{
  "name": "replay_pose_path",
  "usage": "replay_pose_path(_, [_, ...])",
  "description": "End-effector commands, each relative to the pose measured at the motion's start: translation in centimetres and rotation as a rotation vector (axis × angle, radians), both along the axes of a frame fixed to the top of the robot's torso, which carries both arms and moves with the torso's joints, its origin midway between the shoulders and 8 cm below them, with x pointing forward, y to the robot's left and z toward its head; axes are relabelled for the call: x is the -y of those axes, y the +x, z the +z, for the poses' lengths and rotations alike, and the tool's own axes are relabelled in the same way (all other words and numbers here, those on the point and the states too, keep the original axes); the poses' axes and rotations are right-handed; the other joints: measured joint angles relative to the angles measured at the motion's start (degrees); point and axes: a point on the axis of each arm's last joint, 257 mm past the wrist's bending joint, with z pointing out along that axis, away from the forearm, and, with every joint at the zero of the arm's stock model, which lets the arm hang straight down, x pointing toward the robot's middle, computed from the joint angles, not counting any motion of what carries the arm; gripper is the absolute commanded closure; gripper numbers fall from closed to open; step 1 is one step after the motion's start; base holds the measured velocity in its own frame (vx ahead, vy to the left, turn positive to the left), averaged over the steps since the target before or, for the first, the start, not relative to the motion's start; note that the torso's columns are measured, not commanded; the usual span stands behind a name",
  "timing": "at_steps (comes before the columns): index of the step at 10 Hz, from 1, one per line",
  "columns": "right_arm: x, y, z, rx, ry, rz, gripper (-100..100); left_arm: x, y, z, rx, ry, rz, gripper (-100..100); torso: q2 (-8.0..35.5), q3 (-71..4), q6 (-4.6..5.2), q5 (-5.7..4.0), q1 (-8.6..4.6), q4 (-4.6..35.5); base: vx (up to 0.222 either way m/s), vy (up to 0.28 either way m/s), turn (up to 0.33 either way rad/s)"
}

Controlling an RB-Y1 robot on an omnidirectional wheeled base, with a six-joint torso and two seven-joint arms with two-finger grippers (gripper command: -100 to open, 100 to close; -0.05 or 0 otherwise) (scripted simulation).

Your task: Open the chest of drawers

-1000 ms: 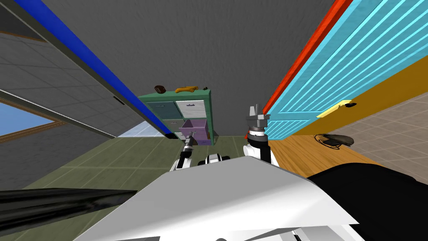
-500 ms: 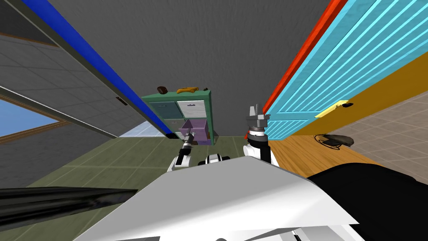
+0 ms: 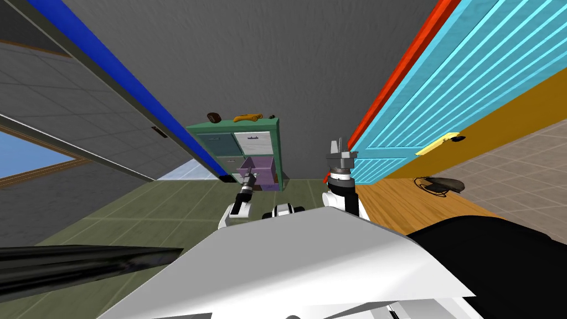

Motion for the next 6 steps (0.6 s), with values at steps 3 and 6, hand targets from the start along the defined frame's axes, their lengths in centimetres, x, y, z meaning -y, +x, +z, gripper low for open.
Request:
replay_pose_path(3, [0.00,0.00,0.00,0.000,0.000,0.000,0,-0.09,-0.03,-0.46,-0.013,0.001,0.002,0,-0.2,-0.1,0.04,0.08,0.02,-0.2,0.000,0.000,0.000])
replay_pose_path(6, [0.00,0.00,0.00,0.000,0.000,0.000,0,-0.13,-0.05,-0.62,-0.017,0.002,0.003,0,-0.3,-0.1,0.04,0.11,0.05,-0.3,0.000,0.000,0.000])
